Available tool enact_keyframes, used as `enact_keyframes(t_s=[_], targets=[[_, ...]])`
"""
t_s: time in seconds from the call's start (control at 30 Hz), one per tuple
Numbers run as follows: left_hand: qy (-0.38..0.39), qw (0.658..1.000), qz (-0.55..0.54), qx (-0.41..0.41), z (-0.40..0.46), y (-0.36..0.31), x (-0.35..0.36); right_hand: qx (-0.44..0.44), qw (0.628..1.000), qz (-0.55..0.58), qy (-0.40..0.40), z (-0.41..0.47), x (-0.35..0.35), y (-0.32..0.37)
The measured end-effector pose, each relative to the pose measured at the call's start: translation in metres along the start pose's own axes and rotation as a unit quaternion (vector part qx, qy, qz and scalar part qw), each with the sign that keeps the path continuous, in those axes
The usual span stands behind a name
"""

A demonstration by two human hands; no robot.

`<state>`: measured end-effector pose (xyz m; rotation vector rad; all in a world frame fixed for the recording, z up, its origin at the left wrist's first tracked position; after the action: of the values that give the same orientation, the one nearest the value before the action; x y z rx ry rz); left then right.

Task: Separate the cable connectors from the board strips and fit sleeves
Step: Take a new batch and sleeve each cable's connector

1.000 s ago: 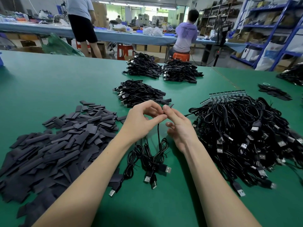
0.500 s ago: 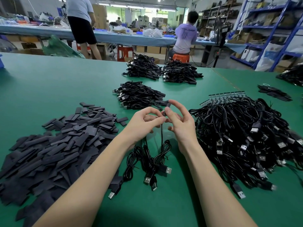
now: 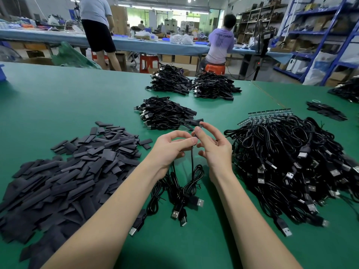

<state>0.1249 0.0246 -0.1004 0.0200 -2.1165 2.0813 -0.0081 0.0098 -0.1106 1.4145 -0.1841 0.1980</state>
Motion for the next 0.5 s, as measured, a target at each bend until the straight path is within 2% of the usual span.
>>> enact_keyframes(t_s=[0.23,0.4,0.5], targets=[[0.008,1.000,0.021,0.015,-0.001,-0.002,-0.002,0.010,1.000,0.017,-0.025,-0.002,0.001,-0.003],[0.066,0.972,0.224,-0.024,-0.002,-0.010,-0.002,-0.003,0.996,0.077,-0.040,0.002,-0.001,0.004],[0.136,0.957,0.249,-0.057,-0.005,-0.012,-0.004,0.001,0.995,0.072,-0.063,0.006,-0.009,0.012]])
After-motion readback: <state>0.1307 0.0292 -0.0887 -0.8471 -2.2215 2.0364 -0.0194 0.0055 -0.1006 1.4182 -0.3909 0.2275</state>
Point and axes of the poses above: each hand's wrist, its own z-axis towards the middle knuckle, its own x-axis out of the palm, y = z × x, the point moved 1 cm from there along z, towards the middle knuckle, and after that the axes turned 5 degrees about y, right-handed, at the moved point
